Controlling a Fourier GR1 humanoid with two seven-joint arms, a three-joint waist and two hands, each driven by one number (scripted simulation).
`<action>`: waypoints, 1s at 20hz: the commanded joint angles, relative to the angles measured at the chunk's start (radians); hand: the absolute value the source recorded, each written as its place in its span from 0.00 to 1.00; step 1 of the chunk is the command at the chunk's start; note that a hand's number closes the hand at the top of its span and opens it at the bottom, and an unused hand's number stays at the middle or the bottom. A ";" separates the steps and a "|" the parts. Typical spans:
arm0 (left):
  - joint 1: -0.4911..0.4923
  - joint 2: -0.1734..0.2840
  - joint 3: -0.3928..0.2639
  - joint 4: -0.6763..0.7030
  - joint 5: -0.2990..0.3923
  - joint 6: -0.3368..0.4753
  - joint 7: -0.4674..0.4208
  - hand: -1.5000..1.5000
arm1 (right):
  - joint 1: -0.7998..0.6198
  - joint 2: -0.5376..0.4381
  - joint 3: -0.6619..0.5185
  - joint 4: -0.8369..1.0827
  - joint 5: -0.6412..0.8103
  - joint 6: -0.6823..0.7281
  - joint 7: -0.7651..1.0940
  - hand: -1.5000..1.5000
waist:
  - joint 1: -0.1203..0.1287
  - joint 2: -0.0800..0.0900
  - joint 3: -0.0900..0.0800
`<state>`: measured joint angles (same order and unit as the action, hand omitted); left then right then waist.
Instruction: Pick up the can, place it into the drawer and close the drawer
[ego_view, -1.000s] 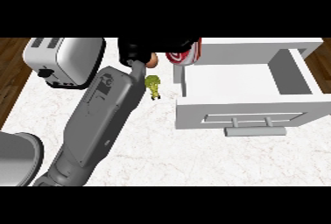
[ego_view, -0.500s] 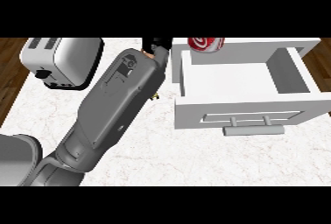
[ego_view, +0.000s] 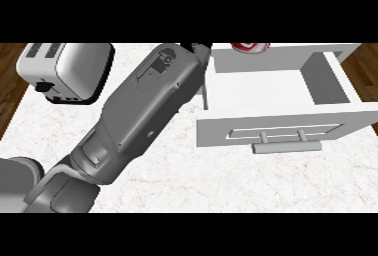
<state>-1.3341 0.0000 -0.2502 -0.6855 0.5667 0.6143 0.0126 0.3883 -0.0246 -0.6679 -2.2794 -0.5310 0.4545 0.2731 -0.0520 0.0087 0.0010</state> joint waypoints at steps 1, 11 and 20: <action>-0.042 0.000 -0.066 0.075 0.083 0.021 -0.058 1.00 | -0.047 -0.021 -0.013 0.037 0.023 0.001 -0.025 0.00 | -0.015 0.004 0.001; -0.031 0.000 -0.178 0.164 0.215 0.015 -0.110 1.00 | 0.007 0.005 0.033 -0.037 -0.029 0.002 0.043 0.00 | -0.026 0.005 0.000; -0.073 0.000 -0.301 0.209 0.286 0.126 -0.085 0.00 | -0.066 -0.032 0.031 -0.035 -0.016 -0.046 0.075 0.00 | -0.037 0.008 0.001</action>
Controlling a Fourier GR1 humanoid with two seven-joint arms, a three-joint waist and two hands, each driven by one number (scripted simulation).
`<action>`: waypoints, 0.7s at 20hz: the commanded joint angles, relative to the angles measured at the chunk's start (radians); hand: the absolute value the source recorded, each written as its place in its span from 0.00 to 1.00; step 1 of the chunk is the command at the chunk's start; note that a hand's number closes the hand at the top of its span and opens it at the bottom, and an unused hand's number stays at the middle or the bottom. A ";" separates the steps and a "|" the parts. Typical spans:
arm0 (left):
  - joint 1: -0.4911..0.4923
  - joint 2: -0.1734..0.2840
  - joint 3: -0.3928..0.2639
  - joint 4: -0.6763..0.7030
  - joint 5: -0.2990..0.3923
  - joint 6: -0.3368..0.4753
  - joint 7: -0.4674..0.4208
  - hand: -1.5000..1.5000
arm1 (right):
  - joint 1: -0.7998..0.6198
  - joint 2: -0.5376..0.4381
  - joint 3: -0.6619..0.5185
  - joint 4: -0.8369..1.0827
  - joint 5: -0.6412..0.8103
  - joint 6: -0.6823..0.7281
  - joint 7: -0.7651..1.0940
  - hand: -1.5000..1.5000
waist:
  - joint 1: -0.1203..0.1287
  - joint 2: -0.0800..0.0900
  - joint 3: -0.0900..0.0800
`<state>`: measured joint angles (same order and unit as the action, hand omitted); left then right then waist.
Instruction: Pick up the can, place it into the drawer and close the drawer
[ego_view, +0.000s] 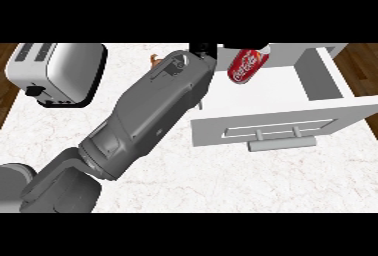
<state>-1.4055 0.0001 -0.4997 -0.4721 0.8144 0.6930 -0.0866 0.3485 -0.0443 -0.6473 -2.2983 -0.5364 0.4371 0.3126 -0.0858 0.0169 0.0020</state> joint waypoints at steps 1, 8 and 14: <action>0.030 0.000 -0.046 0.028 0.038 0.027 -0.031 0.00 | -0.010 0.009 0.006 0.025 0.034 0.021 -0.028 0.00 | -0.010 0.004 0.001; 0.004 0.000 -0.084 0.024 0.087 0.073 -0.048 0.00 | -0.020 0.026 0.023 -0.009 0.050 -0.015 0.010 0.00 | 0.007 0.002 0.000; 0.001 0.000 -0.103 0.003 0.156 0.107 -0.075 0.00 | -0.060 -0.017 0.017 0.033 0.032 -0.009 0.015 0.00 | -0.010 0.005 0.000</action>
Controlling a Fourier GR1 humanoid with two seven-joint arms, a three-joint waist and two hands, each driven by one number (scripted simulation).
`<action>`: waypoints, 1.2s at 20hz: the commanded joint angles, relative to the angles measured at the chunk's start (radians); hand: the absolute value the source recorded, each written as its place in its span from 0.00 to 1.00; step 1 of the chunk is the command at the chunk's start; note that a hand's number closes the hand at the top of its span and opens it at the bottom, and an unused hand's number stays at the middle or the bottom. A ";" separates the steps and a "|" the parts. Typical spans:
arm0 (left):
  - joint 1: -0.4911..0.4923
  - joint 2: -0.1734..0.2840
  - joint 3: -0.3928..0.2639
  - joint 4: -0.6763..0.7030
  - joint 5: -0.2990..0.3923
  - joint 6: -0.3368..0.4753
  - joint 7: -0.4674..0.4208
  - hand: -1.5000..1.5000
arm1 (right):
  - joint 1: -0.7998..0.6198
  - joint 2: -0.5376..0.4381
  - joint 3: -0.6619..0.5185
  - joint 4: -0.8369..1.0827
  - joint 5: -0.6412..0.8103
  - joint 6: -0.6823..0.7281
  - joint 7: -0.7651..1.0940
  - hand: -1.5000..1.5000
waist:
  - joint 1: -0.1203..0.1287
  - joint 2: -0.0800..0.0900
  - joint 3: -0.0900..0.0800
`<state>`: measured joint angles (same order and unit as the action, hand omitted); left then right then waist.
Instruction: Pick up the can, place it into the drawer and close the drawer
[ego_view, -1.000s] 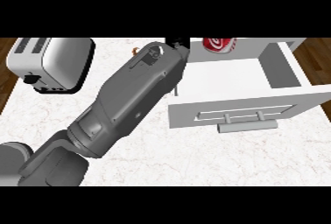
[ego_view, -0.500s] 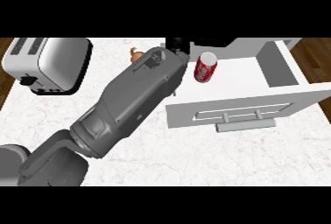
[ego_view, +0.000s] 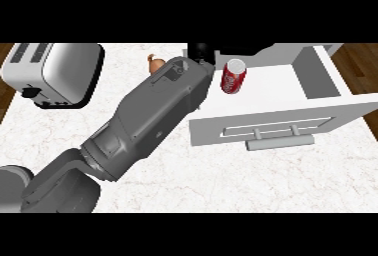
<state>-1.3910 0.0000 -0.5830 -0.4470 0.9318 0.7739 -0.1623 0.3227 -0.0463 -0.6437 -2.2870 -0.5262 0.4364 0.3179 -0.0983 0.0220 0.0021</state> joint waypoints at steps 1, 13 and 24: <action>-0.013 0.000 0.019 0.057 0.015 -0.046 -0.028 0.00 | 0.017 -0.001 -0.033 0.013 0.010 0.029 -0.040 0.00 | 0.020 -0.004 0.000; 0.000 0.000 -0.015 -0.053 0.089 0.001 -0.128 0.00 | -0.182 -0.070 0.080 -0.142 0.399 0.051 -0.176 0.00 | 0.046 -0.002 -0.002; -0.062 0.000 0.002 -0.058 0.128 0.024 -0.074 0.00 | -0.305 -0.054 0.384 -0.037 0.933 0.012 -0.278 0.00 | 0.082 -0.009 -0.001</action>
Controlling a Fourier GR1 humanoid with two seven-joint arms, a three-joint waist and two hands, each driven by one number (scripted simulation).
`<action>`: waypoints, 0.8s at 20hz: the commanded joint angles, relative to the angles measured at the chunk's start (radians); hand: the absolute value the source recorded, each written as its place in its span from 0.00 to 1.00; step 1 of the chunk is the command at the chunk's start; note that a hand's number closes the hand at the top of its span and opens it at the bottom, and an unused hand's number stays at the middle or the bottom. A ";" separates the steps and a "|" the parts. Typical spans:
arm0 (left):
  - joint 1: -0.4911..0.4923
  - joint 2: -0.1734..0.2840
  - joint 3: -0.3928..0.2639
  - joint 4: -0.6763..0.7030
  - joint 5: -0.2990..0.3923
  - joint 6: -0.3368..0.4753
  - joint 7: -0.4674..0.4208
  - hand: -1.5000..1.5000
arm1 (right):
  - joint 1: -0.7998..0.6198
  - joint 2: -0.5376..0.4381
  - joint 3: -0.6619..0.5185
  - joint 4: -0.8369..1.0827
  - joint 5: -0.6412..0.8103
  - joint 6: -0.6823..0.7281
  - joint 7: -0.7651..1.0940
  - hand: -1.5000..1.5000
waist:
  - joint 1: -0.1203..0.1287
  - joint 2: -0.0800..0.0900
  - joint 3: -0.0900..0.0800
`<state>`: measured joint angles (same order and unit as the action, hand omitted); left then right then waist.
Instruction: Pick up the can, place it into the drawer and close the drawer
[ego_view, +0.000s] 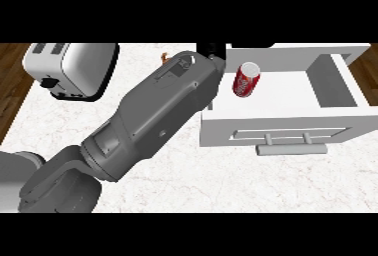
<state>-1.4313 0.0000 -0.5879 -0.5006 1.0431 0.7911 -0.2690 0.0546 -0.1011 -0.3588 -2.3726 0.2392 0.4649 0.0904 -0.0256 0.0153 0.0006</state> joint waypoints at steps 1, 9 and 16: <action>0.011 0.000 -0.006 -0.015 -0.006 0.008 0.010 0.00 | -0.066 0.003 0.142 0.037 0.220 -0.036 -0.007 0.00 | 0.023 -0.007 -0.001; 0.039 0.016 -0.003 -0.053 -0.039 0.017 0.064 0.00 | -0.280 -0.004 0.298 0.366 0.538 -0.211 -0.088 0.00 | 0.059 -0.012 -0.001; 0.065 0.058 0.004 -0.105 -0.078 0.051 0.097 0.00 | -0.438 -0.053 0.352 0.660 0.695 -0.291 -0.156 0.00 | 0.061 -0.015 -0.001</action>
<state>-1.3971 0.0502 -0.5790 -0.5605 0.9866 0.8129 -0.1804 -0.2787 -0.1241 -0.0236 -1.8675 0.8622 0.2085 -0.0381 0.0251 0.0034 -0.0001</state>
